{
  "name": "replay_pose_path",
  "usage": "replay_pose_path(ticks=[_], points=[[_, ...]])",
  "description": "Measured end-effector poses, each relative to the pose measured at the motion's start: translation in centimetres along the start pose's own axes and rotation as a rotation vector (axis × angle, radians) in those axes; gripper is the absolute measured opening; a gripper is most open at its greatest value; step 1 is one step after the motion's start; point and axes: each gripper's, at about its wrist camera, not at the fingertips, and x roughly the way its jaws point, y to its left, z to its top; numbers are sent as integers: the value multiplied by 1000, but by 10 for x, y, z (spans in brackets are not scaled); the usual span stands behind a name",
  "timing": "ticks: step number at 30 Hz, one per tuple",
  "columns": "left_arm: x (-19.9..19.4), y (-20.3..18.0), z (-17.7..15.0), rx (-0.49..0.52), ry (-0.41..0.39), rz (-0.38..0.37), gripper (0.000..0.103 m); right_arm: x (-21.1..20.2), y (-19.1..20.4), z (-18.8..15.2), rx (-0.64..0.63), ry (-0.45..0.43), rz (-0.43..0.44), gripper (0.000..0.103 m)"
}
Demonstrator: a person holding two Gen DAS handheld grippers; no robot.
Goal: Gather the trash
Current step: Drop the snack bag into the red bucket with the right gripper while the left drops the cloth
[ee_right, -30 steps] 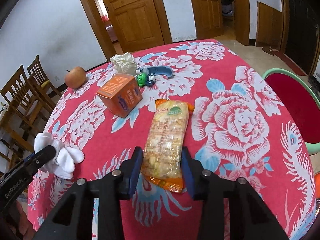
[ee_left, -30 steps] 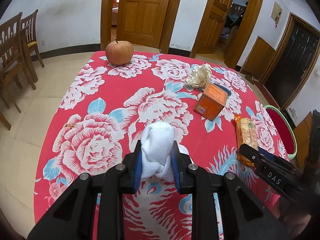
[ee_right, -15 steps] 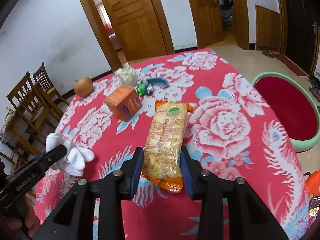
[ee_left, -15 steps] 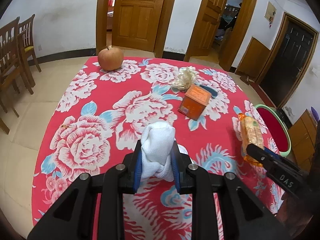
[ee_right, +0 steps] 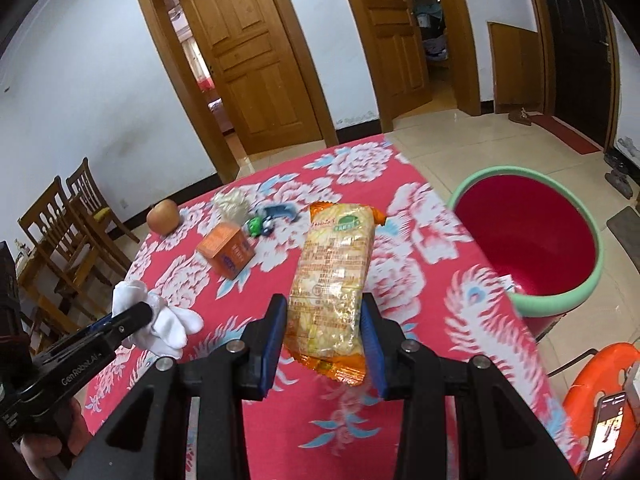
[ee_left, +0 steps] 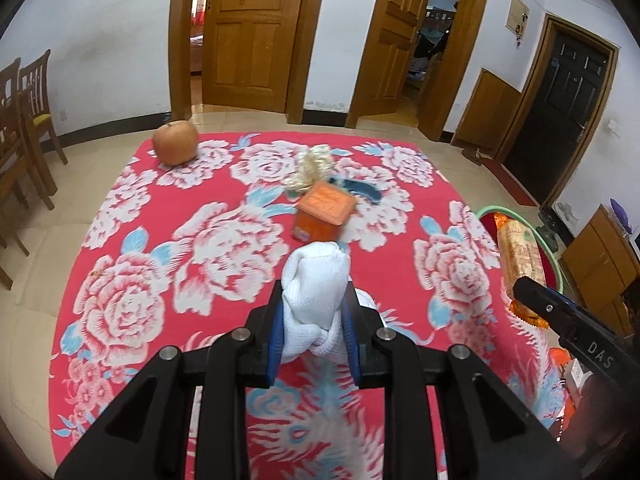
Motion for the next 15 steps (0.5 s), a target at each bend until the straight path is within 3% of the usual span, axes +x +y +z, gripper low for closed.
replay_pose_path(ticks=[15], points=[[32,-86,28,113,18,-115,25,-7,-87,23,104,-44,-117,39]])
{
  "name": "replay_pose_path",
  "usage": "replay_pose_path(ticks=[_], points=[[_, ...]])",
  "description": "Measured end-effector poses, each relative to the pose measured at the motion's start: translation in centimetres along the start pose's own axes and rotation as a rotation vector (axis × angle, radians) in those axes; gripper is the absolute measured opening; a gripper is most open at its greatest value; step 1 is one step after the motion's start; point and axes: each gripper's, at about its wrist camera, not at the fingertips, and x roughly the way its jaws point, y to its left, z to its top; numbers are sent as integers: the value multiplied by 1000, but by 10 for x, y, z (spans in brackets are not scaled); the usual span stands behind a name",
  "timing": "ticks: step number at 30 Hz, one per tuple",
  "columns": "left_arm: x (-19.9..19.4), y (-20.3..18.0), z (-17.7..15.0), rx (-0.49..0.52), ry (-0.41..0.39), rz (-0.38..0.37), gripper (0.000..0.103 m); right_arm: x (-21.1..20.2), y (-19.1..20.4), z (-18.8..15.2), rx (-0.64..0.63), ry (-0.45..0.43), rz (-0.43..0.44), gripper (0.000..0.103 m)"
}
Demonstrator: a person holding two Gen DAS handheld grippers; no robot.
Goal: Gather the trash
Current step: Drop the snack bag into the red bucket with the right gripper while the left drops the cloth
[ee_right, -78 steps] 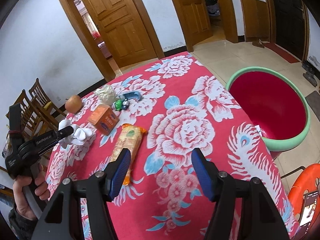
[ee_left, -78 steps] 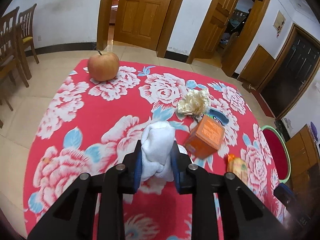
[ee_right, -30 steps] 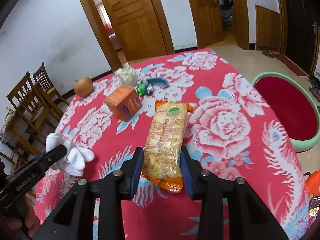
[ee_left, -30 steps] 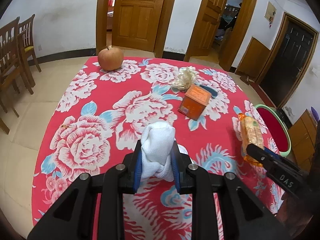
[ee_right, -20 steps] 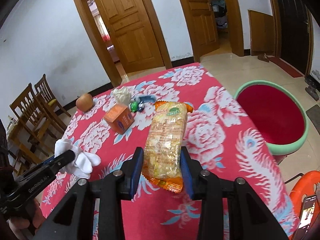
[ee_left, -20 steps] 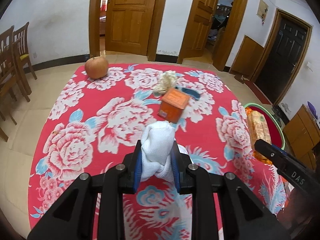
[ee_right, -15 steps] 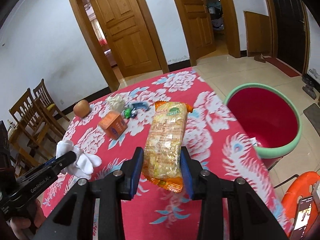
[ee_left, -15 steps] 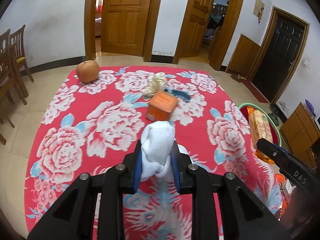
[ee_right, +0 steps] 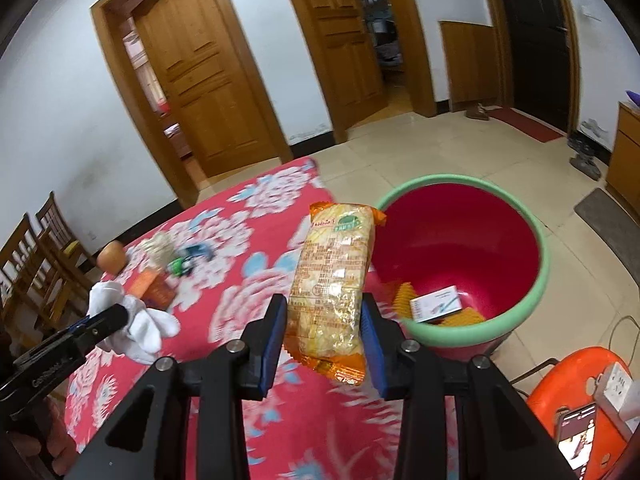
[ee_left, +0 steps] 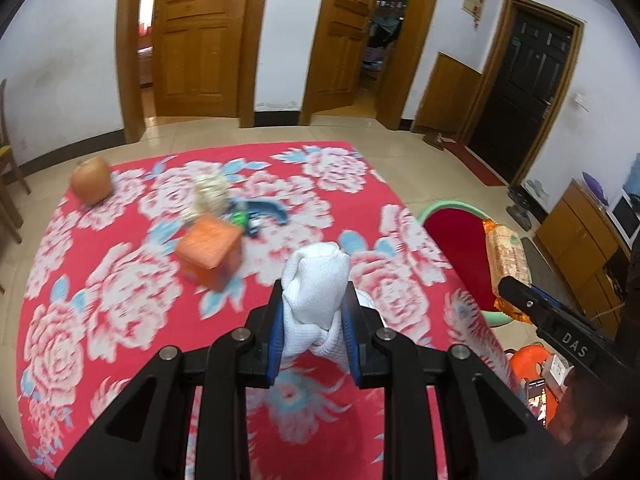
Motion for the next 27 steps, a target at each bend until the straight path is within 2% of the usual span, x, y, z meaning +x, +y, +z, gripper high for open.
replay_pose_path(ticks=[8,14,18,22,27], points=[[31,-37,18,39,18,-58,25,14,-44,12,63,17,-60,39],[50,-58,25,69,36,-73,25,31,-74,18,110,44,-93,40],[63,-70,27,83,54,-76,25,41,-93,22,140,52,-111,42],[73,-81,29,100,64,-76,25,45,-108,25,175,49,-115,50],[83,-100,34,123,67,-88,25,41,-119,25,191,42,-111,50]])
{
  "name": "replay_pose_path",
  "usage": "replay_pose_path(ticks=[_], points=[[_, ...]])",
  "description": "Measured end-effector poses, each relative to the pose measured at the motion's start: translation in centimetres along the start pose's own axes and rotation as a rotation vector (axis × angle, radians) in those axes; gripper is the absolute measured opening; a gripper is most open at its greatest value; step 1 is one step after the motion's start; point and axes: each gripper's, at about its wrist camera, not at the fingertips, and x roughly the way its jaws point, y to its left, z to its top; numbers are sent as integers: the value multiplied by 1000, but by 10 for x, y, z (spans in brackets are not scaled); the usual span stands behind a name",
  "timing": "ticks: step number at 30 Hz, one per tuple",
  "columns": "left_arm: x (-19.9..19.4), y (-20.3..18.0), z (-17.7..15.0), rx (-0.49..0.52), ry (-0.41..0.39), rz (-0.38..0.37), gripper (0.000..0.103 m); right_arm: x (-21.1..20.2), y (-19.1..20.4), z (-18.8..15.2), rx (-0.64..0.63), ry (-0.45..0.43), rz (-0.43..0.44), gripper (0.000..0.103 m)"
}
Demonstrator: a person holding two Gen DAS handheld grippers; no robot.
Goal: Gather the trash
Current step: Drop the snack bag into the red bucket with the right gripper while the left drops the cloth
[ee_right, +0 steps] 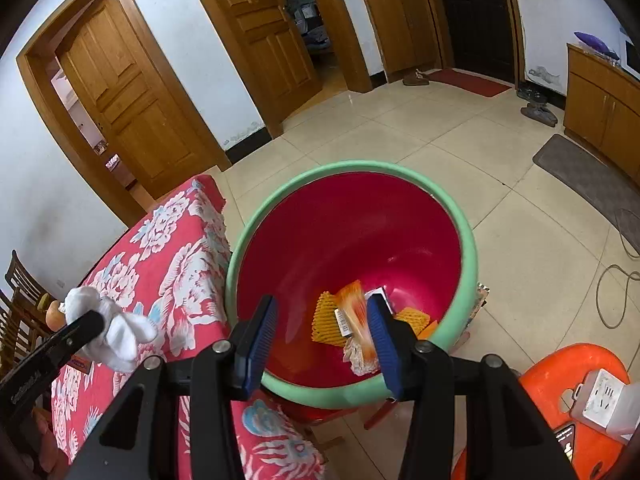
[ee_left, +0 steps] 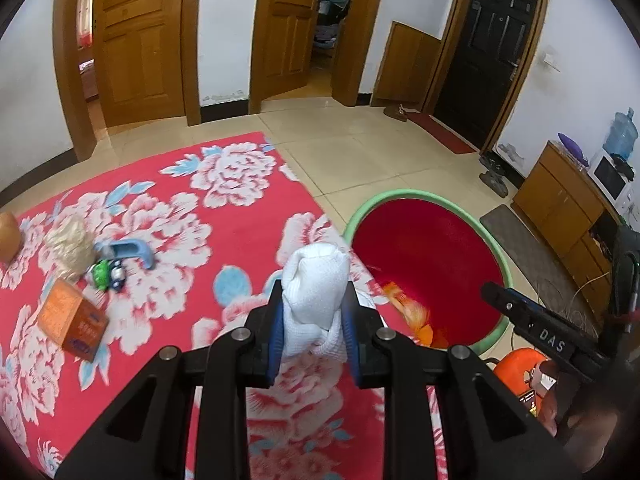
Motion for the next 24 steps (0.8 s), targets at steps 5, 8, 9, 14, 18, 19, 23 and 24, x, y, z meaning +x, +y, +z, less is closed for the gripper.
replay_pose_path(ticks=[5,8,9,14,18,19,23,24], points=[[9,-20,8,28,-8,-21,25,-8,-14,2,28,-16,3,50],[17,-31,11,40,-7,-42,25,-14,-22,3,48,-32,3,51],[20,-34,12,44,-7,-48,25,-16,-24,3,53,-37,1,51],[36,-50,16,50,12,-90,26,-25,-35,2,80,-51,-9,53],[41,-57,16,65,20,-103,33,-26,-38,0,91,-50,-11,56],[42,-59,16,71,23,-107,35,-26,-39,0,93,-48,-11,56],[40,-61,15,80,9,-96,55,-24,-37,0,97,-44,-7,57],[39,-61,15,82,6,-93,55,-24,-37,0,96,-44,-6,57]])
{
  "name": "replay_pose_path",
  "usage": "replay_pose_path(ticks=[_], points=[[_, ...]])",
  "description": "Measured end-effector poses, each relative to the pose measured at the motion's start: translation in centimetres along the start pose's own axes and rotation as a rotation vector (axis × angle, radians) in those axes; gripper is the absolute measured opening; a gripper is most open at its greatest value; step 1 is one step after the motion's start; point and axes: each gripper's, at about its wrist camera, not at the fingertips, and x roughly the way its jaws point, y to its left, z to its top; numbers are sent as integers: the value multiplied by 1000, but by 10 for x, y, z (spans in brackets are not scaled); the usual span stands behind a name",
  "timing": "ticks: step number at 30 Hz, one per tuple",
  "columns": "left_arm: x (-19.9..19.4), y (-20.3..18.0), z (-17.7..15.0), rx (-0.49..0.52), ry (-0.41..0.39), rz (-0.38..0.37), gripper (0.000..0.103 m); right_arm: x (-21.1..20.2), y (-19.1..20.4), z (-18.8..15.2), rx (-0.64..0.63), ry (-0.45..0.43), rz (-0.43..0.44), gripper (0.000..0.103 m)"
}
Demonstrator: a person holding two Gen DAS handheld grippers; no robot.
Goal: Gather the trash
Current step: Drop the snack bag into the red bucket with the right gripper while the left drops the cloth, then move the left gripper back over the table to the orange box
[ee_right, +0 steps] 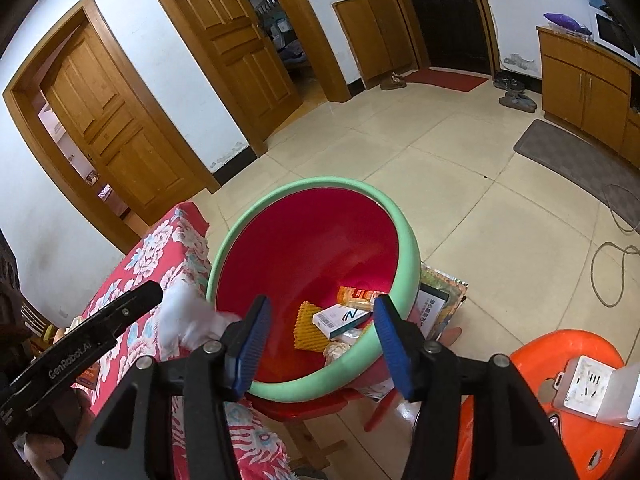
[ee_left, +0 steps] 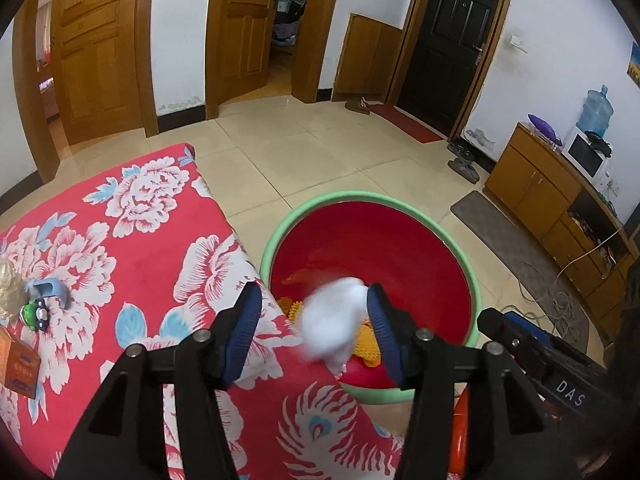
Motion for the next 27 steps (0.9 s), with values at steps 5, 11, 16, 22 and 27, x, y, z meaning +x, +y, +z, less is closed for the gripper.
replay_pose_path(ticks=[5,11,16,22,27], points=[[-5,8,-2,-24,1,11,55,-2,2,-2,-11,1,3,61],[-18,27,-8,-51,-6,43,55,-6,11,-8,-23,6,10,69],[-33,46,-13,-77,-19,79,55,-14,23,-15,-43,5,29,73],[-49,73,-22,-101,-29,134,55,-24,39,-22,-75,3,44,73],[-62,98,-29,-124,-33,184,55,-29,51,-28,-91,7,56,74]])
